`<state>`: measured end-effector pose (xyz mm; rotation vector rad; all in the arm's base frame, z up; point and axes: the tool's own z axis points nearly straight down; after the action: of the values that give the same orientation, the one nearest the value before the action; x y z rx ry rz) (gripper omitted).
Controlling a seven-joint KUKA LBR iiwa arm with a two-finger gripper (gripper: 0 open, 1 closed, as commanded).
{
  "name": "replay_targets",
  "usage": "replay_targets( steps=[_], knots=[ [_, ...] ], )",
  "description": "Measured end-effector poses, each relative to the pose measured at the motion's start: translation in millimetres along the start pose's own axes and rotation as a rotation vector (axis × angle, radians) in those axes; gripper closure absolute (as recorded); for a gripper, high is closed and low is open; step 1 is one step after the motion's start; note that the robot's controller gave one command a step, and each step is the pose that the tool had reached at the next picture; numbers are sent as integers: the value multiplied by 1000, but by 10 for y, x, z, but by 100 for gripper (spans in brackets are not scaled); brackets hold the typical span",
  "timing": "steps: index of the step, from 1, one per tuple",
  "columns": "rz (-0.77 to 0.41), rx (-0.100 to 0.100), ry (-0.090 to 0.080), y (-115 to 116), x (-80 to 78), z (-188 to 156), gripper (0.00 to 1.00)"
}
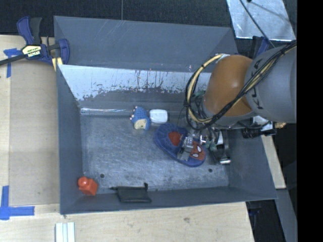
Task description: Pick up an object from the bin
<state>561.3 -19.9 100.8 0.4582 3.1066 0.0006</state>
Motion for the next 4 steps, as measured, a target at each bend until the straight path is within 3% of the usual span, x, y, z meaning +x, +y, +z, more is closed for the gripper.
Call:
replay_targets(
  steps=[1,2,3,4],
  knots=[
    [177,0,1,125,390,8,0],
    [306,-3,-4,84,435,283,0],
    [303,-5,-7,85,425,269,0],
    [303,-6,-11,87,406,237,100]
  ],
)
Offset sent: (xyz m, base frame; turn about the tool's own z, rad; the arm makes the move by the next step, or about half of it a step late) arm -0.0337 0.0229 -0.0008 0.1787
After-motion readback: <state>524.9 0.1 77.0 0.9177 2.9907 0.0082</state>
